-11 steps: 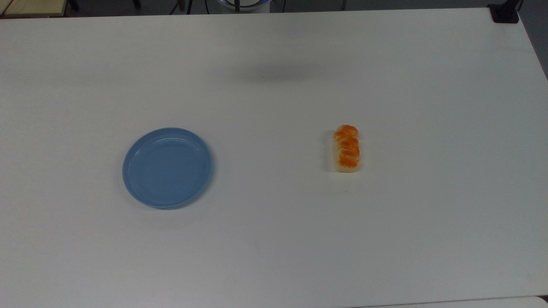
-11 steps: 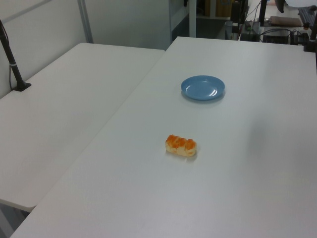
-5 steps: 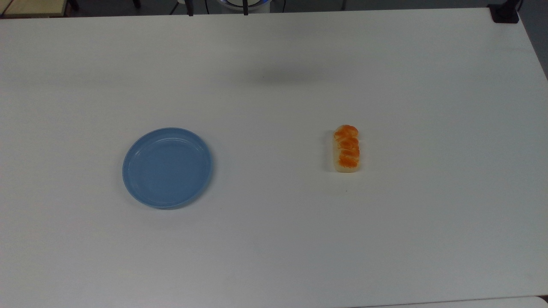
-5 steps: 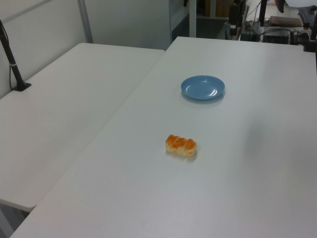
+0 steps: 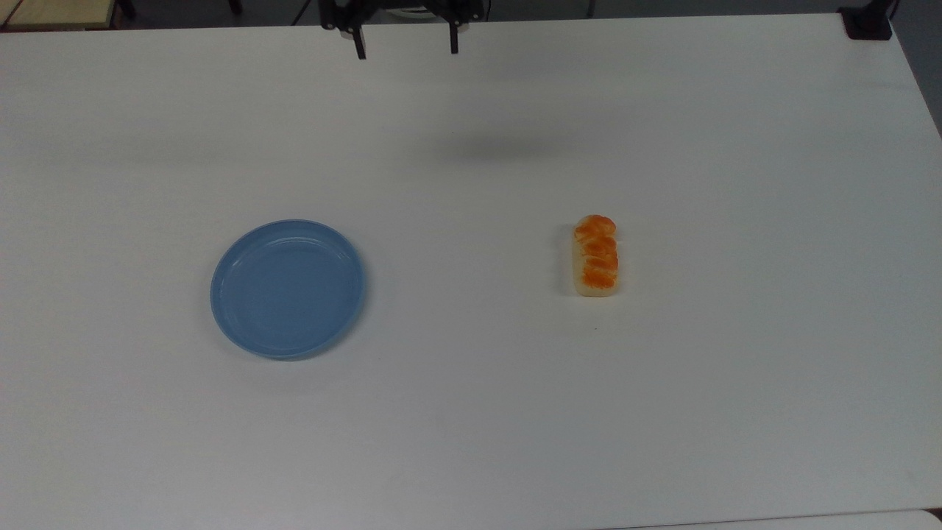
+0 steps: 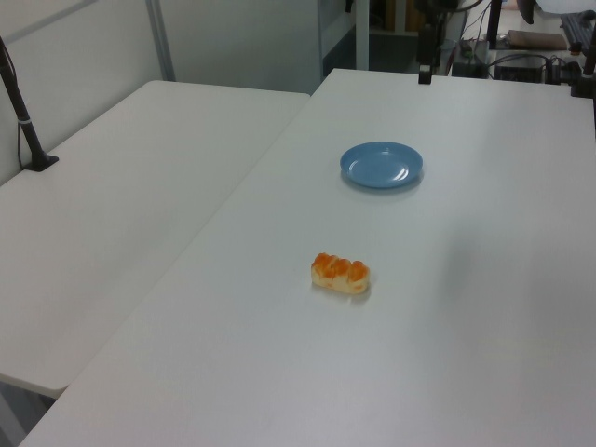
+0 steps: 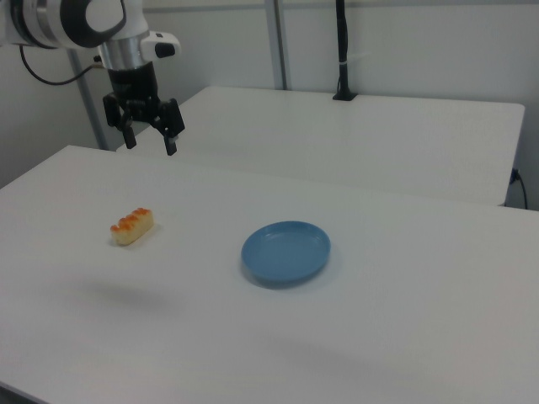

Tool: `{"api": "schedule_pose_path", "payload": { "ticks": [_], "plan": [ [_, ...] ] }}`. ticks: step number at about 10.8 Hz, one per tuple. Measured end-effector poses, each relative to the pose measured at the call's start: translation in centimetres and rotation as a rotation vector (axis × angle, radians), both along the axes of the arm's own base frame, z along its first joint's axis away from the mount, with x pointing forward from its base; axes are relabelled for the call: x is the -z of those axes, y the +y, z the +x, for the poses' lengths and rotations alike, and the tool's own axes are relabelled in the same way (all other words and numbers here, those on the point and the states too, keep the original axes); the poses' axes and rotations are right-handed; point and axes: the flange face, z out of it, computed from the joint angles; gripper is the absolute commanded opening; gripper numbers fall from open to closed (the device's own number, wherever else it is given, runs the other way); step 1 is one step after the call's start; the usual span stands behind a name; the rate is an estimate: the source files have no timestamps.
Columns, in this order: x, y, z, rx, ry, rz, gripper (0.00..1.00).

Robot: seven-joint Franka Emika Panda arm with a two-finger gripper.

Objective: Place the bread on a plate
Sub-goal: 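Move the open gripper over the orange-glazed bread roll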

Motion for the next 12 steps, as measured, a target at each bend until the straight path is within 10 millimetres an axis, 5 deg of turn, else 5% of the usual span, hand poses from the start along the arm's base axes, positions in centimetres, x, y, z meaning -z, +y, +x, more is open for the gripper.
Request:
{"api": "schedule_pose_path", "payload": {
  "ticks": [7,12],
  "plan": [
    [8.2,8.8,4.2,0.037,-0.010,0.001,1.00],
    [19.4,17.2,6.5,-0.012,0.007,-0.008,1.00]
  ]
}}
